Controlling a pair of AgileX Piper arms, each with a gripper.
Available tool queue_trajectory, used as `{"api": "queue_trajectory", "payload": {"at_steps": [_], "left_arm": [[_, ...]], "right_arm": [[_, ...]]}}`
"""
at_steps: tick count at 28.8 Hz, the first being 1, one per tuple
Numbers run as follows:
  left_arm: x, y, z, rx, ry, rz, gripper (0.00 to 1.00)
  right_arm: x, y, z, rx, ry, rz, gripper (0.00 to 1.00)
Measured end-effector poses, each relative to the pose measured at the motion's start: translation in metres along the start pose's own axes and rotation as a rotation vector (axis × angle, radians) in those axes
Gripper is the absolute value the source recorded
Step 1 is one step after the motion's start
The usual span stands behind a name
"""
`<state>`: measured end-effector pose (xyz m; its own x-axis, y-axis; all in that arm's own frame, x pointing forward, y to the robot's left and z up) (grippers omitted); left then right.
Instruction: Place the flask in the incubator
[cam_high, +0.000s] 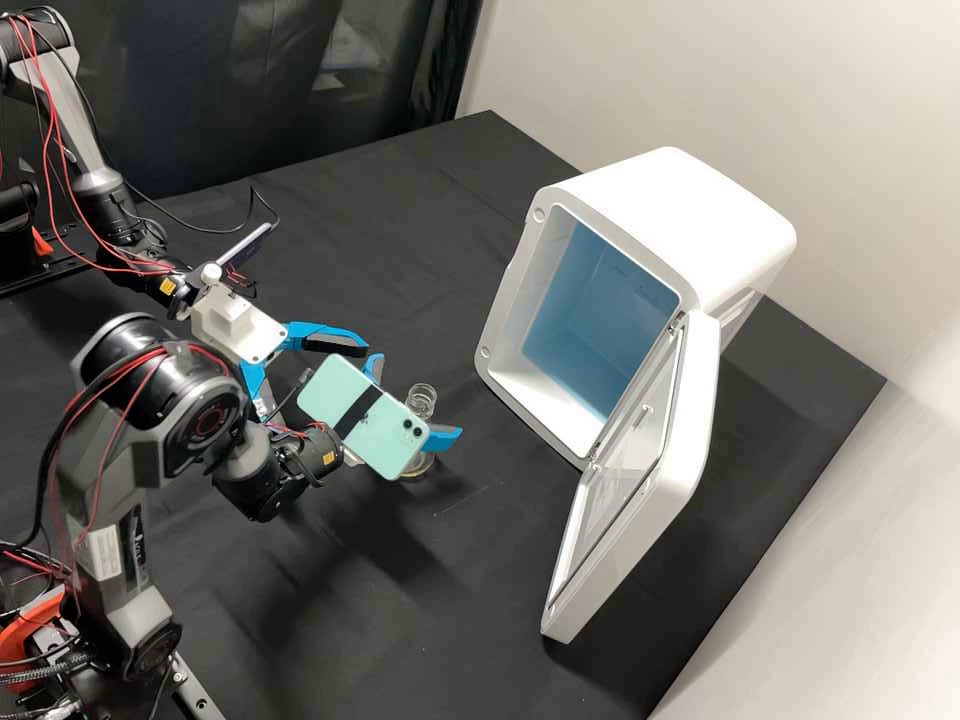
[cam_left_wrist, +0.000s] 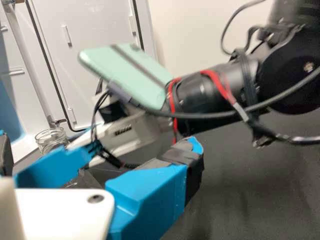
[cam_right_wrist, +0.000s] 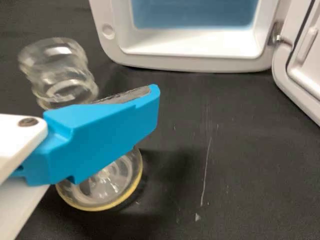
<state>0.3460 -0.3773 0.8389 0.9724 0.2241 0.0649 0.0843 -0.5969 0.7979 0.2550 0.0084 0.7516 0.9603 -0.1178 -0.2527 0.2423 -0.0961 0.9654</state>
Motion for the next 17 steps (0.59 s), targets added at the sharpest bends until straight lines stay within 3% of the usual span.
{"api": "queue_trajectory", "payload": {"at_steps": [7, 12, 17], "left_arm": [[0.0, 0.0, 0.0, -0.001, 0.0, 0.0, 1.0], [0.0, -0.0012, 0.0, -0.001, 0.001, -0.013, 1.0], [0.0, -0.0024, 0.0, -0.001, 0.003, -0.027, 1.0]], "right_arm": [[0.018, -0.006, 0.014, 0.004, -0.057, -0.022, 1.0], [0.02, -0.012, 0.02, 0.002, -0.08, -0.043, 1.0], [0.021, -0.014, 0.021, 0.009, -0.093, -0.042, 1.0]]}}
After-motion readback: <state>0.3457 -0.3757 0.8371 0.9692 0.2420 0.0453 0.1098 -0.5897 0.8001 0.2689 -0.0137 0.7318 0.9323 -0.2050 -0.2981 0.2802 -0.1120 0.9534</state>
